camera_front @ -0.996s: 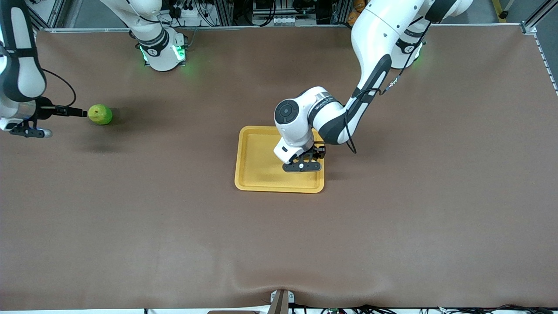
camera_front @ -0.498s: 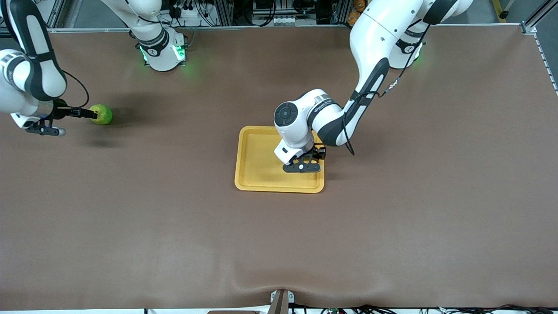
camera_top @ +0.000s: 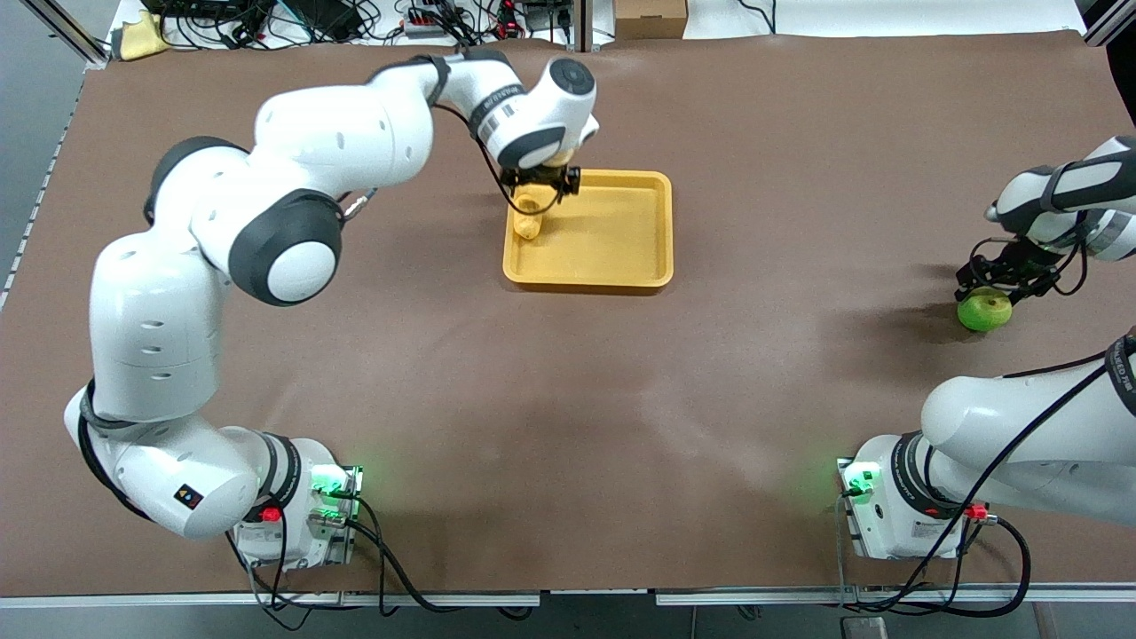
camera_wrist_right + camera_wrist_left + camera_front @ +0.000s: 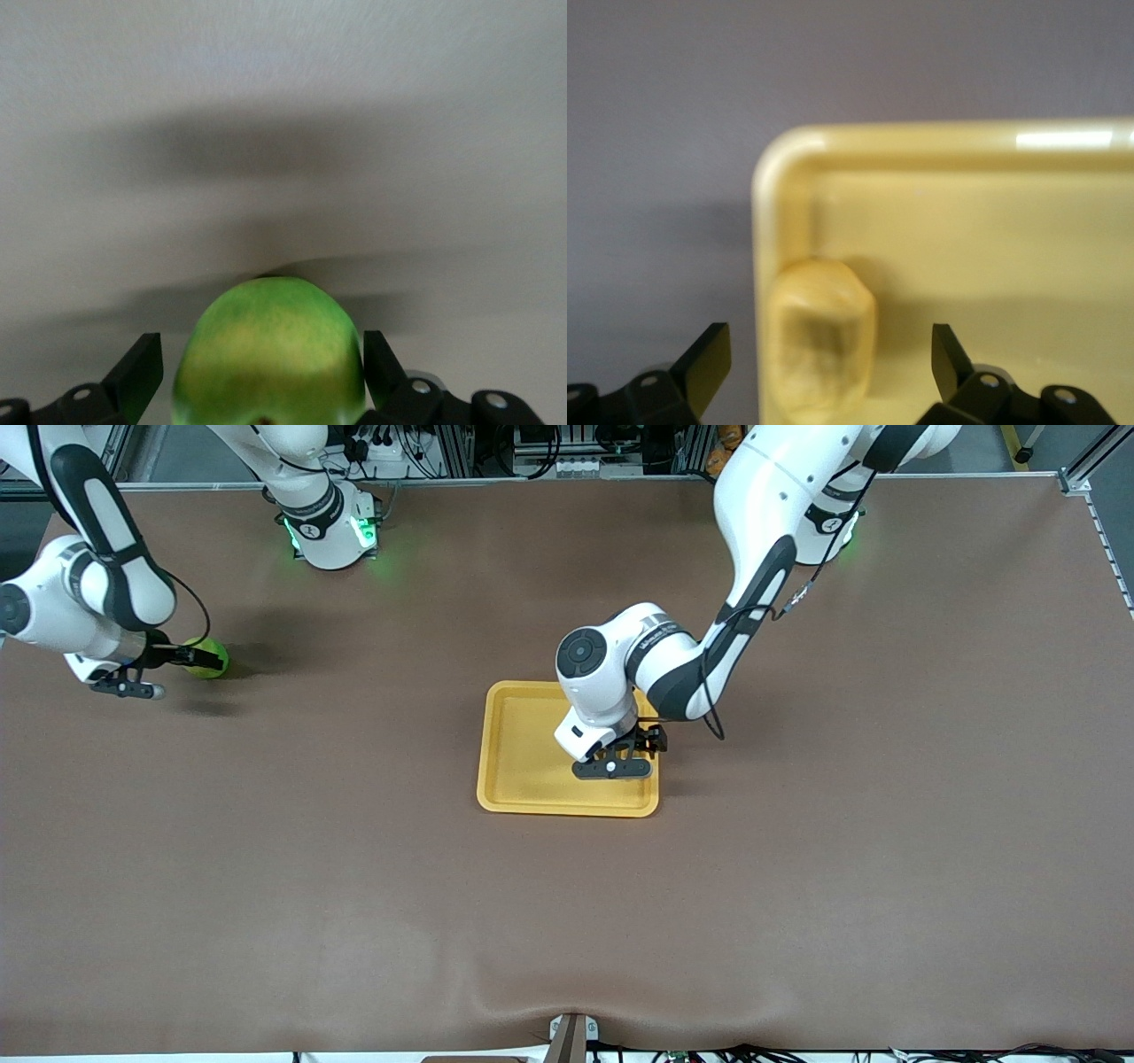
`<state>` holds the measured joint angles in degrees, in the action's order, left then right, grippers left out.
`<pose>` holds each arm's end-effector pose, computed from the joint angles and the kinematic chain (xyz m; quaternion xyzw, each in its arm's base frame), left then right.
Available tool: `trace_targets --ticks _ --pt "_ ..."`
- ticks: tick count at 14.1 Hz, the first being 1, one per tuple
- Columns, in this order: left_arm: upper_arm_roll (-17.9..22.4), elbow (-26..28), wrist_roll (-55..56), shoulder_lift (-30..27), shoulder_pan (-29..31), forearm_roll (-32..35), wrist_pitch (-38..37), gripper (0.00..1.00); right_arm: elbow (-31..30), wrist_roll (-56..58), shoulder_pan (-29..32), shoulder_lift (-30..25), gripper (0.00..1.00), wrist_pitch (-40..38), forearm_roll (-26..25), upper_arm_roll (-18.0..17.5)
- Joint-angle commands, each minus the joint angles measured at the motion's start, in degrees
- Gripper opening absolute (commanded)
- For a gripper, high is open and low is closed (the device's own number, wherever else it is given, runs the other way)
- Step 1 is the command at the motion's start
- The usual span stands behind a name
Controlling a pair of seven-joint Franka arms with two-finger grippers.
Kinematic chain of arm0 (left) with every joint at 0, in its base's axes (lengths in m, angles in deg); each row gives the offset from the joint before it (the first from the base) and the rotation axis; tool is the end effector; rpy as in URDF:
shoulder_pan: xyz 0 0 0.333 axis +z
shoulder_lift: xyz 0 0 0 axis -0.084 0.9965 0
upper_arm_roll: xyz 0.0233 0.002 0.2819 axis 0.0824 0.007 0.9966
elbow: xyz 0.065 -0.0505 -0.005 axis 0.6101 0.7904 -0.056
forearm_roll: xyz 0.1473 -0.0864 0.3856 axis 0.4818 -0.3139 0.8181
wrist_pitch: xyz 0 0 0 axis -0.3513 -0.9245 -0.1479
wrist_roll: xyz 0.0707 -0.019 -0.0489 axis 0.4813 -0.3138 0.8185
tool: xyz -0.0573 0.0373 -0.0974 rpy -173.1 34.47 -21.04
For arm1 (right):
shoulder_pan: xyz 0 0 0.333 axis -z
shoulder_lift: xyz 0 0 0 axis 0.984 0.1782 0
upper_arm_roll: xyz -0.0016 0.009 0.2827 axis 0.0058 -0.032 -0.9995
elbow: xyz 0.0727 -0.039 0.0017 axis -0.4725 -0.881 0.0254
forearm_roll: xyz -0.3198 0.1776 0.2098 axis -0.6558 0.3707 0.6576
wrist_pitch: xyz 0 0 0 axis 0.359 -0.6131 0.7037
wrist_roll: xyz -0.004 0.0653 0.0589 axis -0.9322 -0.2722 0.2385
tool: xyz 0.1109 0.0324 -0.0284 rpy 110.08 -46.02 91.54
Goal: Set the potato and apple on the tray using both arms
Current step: 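Release the potato on the tray while the right gripper grasps the apple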
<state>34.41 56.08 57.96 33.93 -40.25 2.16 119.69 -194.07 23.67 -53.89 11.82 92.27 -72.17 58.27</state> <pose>0.5299 -0.4589 0.2019 -0.9914 0.0126 -0.0565 0.1178 0.3552 -0.2320 0.1138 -0.9869 0.0767 0.1385 0.0308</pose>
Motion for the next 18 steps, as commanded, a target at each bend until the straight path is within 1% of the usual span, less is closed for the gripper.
trace_targets --ticks 1,2,3,4,5,8,10,12,15,16,18 --pt "-0.4 1.0 -0.8 -6.3 3.9 -1.9 -4.2 1.0 -1.0 3.2 2.2 0.1 0.68 1.3 -0.8 -0.9" --pt "-0.3 1.1 -1.0 -7.9 5.1 -2.6 -5.6 1.0 -0.9 4.8 2.7 0.1 0.43 1.1 -0.8 -0.9" --pt "-0.4 1.1 -2.9 -9.3 7.1 -3.2 -7.4 1.0 -0.7 6.2 3.2 0.1 0.22 0.7 -0.8 -0.9" --pt "-0.4 1.1 -5.7 -10.9 8.9 -4.8 -8.7 1.0 -0.4 7.2 3.2 -0.2 0.04 0.6 -0.8 -0.9" --pt "-0.4 1.2 -8.8 -12.4 10.8 -6.5 -10.0 1.0 0.2 7.5 3.0 -0.6 0.0 -0.8 -0.8 -1.0" --pt "-0.4 1.5 -18.2 -16.9 18.2 -11.5 -14.7 1.0 6.2 7.2 1.1 -0.7 0.0 -10.6 -0.4 -1.7" --pt "-0.4 1.7 -23.2 -20.5 22.1 -14.0 -18.0 1.0 8.8 7.0 -1.7 -1.0 0.0 -13.1 -0.1 -1.6" --pt "-0.5 2.2 -26.5 -23.6 24.8 -14.2 -22.0 1.0 11.4 6.8 -3.0 -0.9 0.0 -15.7 0.2 -1.7" --pt "-0.4 2.7 -29.6 -27.8 28.0 -15.2 -23.9 1.0 15.0 3.0 -7.2 -0.9 0.0 -20.3 0.4 -1.7" --pt "-0.4 3.7 -31.1 -29.6 29.4 -16.1 -24.9 1.0 16.2 0.9 -8.9 -0.9 0.0 -21.7 0.6 -1.7" --pt "-0.4 6.4 -36.2 -33.3 32.1 -17.1 -25.1 1.0 17.7 -2.8 -12.3 -0.9 0.0 -23.5 2.9 -1.7"
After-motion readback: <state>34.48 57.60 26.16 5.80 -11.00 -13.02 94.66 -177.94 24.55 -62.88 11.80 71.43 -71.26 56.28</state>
